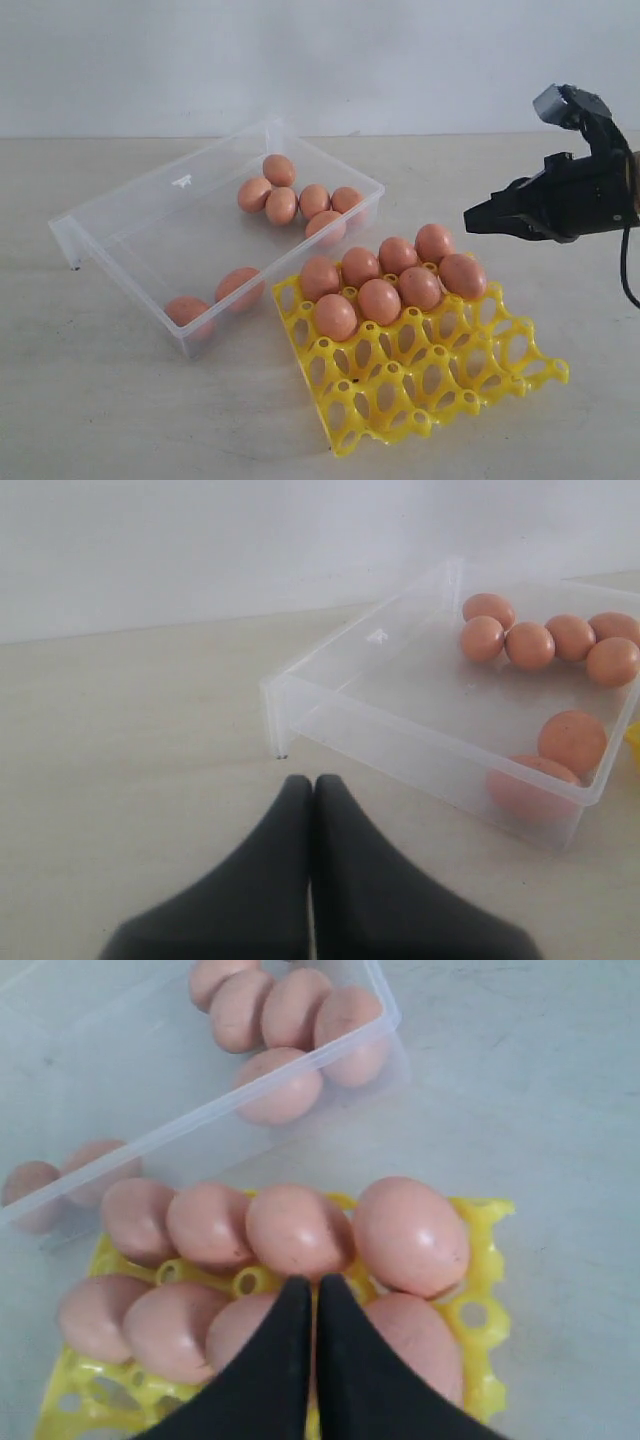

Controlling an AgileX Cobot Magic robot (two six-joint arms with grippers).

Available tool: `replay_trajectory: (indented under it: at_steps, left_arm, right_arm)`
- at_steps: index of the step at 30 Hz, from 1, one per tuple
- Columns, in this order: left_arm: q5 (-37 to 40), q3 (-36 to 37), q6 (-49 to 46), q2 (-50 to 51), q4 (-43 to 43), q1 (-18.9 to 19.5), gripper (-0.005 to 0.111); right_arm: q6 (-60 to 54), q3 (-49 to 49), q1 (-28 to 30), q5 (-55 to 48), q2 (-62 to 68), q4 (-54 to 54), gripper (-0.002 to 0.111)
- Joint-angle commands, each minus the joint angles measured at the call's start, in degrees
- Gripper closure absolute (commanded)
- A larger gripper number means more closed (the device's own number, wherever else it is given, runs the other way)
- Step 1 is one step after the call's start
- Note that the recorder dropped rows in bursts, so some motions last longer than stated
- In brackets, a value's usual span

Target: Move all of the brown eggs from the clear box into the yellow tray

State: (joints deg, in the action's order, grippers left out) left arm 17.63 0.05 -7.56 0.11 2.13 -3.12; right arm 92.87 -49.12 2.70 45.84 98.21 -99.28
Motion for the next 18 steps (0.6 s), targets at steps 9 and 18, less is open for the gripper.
replay_trajectory:
  at_steps: [9,18]
  left_arm:
    - [-0.3,-0.1,0.0,-0.1,-0.1,0.2,0.111]
    - [-0.3,-0.1,0.0,-0.1,-0.1,0.2,0.111]
  right_arm:
    - [6.3,5.7,-3.5,-24.8,-3.9,-0.7,0.109]
    - [-34.7,5.5,-18.3,-55.9,-11.9,32.6,0.109]
